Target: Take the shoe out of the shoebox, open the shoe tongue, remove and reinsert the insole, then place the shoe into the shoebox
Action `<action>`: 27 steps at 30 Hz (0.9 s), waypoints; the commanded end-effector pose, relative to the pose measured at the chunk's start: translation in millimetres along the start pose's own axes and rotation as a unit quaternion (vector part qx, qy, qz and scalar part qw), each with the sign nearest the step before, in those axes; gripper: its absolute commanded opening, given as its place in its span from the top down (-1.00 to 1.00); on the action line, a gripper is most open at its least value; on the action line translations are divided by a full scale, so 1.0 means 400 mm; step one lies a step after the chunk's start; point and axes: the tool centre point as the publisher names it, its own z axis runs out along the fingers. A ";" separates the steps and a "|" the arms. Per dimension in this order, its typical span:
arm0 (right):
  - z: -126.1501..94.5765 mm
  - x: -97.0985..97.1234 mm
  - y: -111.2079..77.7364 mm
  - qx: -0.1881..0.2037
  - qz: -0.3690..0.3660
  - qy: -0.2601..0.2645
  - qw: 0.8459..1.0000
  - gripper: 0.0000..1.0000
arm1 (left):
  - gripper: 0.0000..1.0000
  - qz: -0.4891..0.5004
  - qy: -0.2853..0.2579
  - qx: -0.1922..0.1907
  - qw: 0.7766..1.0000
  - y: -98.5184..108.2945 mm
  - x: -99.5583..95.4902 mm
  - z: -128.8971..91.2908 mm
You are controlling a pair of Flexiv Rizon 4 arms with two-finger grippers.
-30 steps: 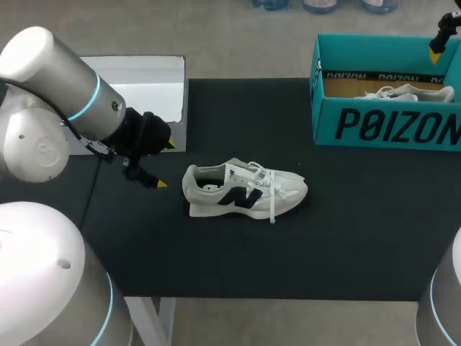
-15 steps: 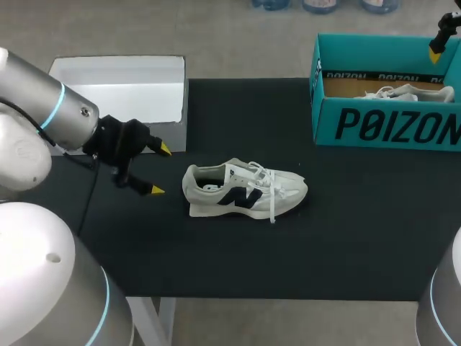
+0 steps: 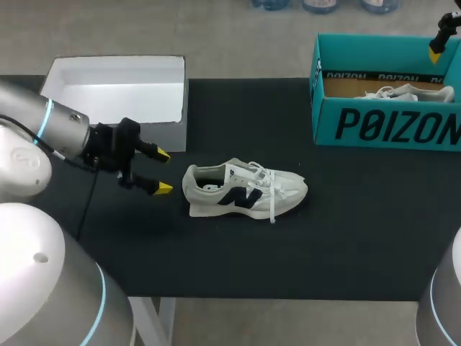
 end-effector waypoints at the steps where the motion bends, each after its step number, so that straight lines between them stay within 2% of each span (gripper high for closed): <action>1: 0.001 -0.001 -0.002 -0.001 0.000 0.000 1.000 -1.00 | -1.00 -0.006 -0.018 0.029 0.999 0.009 0.013 0.038; 13: 0.001 -0.001 -0.002 -0.001 0.000 0.000 1.000 -1.00 | -1.00 0.014 0.000 0.035 0.999 0.043 0.008 0.109; 27: 0.001 -0.001 -0.002 -0.001 0.000 0.000 1.000 -1.00 | -1.00 0.023 0.005 0.041 0.999 0.082 -0.035 0.183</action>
